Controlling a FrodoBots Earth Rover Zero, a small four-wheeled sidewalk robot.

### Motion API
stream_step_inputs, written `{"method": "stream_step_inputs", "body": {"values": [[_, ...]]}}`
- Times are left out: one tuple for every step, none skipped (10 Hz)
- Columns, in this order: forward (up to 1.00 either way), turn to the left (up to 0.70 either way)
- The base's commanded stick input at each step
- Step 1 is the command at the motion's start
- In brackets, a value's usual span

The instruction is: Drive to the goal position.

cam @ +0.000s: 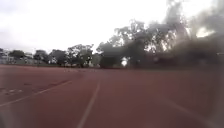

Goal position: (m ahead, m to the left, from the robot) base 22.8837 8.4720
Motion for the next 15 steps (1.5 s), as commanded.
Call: {"method": "stream_step_inputs", "body": {"values": [[0.70,0.00],[0.70,0.00],[0.70,0.00],[0.70,0.00],[0.70,0.00],[0.70,0.00],[0.70,0.00],[0.70,0.00],[0.70,0.00],[0.70,0.00],[0.70,0.00],[0.70,0.00],[0.70,0.00],[0.70,0.00],[0.70,-0.18]]}}
